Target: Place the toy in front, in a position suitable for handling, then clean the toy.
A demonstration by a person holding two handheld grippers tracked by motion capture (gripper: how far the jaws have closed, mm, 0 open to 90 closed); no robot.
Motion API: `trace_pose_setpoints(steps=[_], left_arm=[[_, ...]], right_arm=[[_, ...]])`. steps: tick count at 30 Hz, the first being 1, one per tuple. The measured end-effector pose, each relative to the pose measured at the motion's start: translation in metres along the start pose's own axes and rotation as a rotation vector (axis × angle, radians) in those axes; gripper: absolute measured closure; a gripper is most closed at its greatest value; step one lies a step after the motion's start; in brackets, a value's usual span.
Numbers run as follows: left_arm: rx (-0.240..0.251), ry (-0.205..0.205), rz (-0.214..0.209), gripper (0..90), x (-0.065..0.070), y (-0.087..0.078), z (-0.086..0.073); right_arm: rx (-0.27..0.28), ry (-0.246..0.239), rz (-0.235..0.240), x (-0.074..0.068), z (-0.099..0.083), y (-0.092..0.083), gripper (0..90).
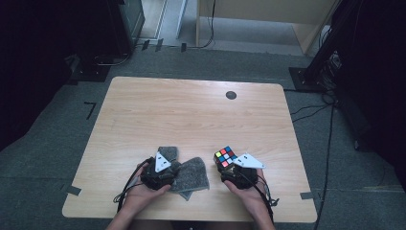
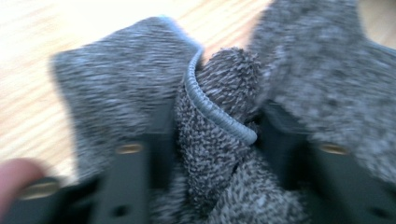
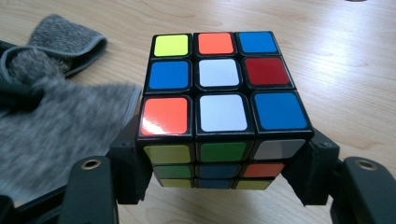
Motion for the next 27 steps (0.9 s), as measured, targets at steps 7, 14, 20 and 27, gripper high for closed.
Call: trace_pose_setpoints(steps=[7, 14, 20, 27], left_arm=[[0.109, -0.119, -0.101, 74.4, -0.021, -0.012, 0.000], [0.291, -0.157, -0.126, 74.7, -0.029, -0.041, 0.009], [0.383, -0.152, -0.211, 74.4, -0.021, -0.060, 0.021], [0.385, -0.093, -0.325, 73.5, 0.010, -0.059, 0.033]], right_arm=[[-0.007, -0.023, 0.017, -0.009, 0.001, 0.003, 34.1], [-0.025, -0.061, 0.036, -0.021, 0.001, 0.008, 34.1], [-0.022, -0.088, 0.064, -0.035, 0.003, 0.009, 34.1], [-0.024, -0.175, 0.092, -0.070, 0.003, 0.015, 34.1]])
Point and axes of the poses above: each handheld gripper's, and its own axes: y roughly forward along the jaws, z roughly out of its top, x roughly to its right, the point moved 2 cm from there along y, roughly forward along the jaws, and after that the axes turned 8 degrees about -x, right-handed, at the moved point
